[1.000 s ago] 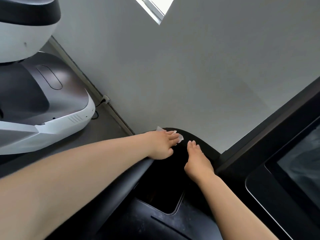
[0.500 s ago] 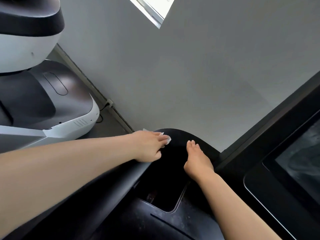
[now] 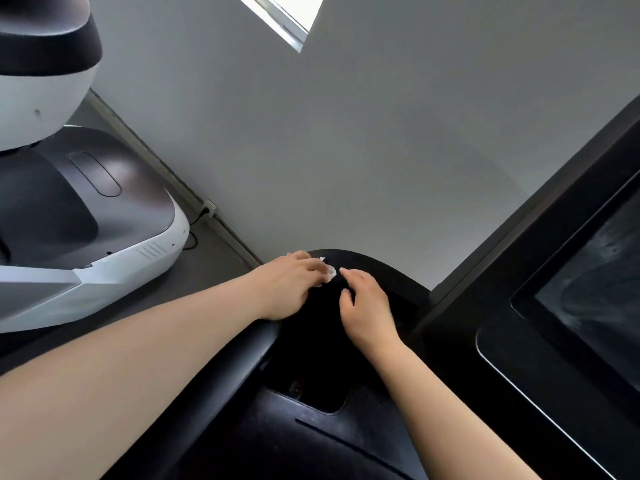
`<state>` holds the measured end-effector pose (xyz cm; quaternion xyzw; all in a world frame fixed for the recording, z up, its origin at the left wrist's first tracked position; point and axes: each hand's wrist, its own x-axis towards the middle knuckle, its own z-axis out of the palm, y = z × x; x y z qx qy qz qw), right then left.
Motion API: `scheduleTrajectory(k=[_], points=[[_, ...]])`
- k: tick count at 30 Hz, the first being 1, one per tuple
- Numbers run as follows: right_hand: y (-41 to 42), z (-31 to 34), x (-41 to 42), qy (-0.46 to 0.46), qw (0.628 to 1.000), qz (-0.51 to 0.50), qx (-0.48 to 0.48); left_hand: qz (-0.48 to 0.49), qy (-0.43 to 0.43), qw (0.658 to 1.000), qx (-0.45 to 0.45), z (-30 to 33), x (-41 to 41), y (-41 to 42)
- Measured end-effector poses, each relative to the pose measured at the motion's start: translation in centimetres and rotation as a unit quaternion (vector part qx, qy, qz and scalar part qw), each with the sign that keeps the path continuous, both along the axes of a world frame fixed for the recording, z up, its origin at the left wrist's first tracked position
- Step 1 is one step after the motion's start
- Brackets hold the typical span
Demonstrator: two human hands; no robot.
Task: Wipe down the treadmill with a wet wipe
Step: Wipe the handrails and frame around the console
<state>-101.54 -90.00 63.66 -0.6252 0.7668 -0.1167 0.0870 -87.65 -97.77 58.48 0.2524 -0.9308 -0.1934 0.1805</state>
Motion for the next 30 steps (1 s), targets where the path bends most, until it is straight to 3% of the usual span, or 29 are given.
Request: scheduleTrajectory(k=[4, 8, 11, 14, 20, 25, 27, 30], points=[[-1.1, -0.8, 2.1, -0.124, 0.992, -0.021, -0.004, 0.019, 0.086, 0.993, 0.08, -0.1, 0.3, 0.3], [-1.6, -0.9, 2.8, -0.28, 0.957, -0.079, -0.009, 0.038, 0.136, 0.986, 0.089, 0.3, 0.8, 0.5], [-2.5, 0.5, 0.5, -0.108, 0.984, -0.106, -0.09, 0.116, 0.125, 0.981, 0.093, 0.7, 0.9, 0.3], [-3.2, 2.0, -2.4, 0.038, 0.982, -0.119, -0.141, 0.21, 0.092, 0.969, 0.091, 0.5, 1.3, -0.1], [-3.6, -1.0, -3.5, 0.064, 0.996, -0.026, -0.054, 0.225, 0.07, 0.969, 0.076, 0.4, 1.1, -0.1], [-2.5, -1.8, -2.1, 0.037, 0.998, 0.022, -0.05, 0.221, 0.055, 0.972, 0.052, 0.3, 0.9, -0.2], [-1.5, -2.0, -1.7, 0.067, 0.993, 0.082, -0.045, 0.22, 0.055, 0.973, 0.047, 0.3, 0.9, -0.3], [-1.9, -1.4, -2.4, 0.137, 0.988, 0.05, -0.042, 0.217, 0.054, 0.974, 0.045, 0.3, 0.9, -0.3]])
